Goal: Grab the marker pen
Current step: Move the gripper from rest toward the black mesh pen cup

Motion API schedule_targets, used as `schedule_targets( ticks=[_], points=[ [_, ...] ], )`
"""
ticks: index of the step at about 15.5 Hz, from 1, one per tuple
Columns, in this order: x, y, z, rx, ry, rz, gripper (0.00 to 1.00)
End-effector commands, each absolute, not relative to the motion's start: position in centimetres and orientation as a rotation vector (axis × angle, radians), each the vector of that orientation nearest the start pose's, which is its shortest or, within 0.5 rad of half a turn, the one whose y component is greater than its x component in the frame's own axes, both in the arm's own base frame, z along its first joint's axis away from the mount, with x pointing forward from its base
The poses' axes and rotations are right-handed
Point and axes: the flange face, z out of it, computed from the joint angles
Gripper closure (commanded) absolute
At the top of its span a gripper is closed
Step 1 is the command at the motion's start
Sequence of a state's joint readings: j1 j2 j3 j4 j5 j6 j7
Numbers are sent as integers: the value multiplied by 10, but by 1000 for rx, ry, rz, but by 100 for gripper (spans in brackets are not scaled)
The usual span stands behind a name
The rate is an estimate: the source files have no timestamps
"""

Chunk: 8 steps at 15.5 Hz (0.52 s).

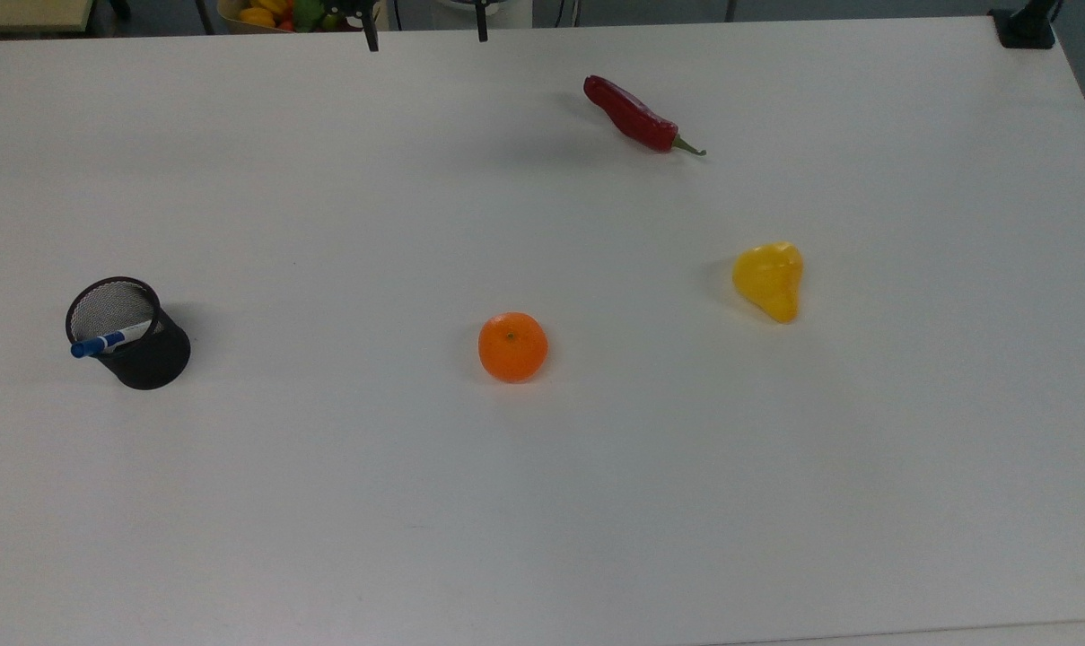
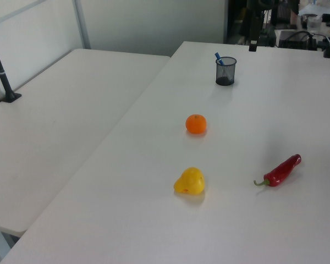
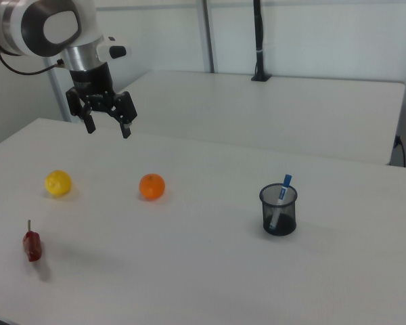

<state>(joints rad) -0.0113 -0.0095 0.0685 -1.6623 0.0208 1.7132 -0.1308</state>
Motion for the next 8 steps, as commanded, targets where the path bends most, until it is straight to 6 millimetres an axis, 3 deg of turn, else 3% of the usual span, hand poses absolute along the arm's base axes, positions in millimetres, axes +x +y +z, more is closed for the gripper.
schedule_targets(
  ticks=[1,8],
  points=[
    [558,35,603,-3112,-281,-135,0],
    [557,35,602,-3112,-281,-121,0]
  ],
)
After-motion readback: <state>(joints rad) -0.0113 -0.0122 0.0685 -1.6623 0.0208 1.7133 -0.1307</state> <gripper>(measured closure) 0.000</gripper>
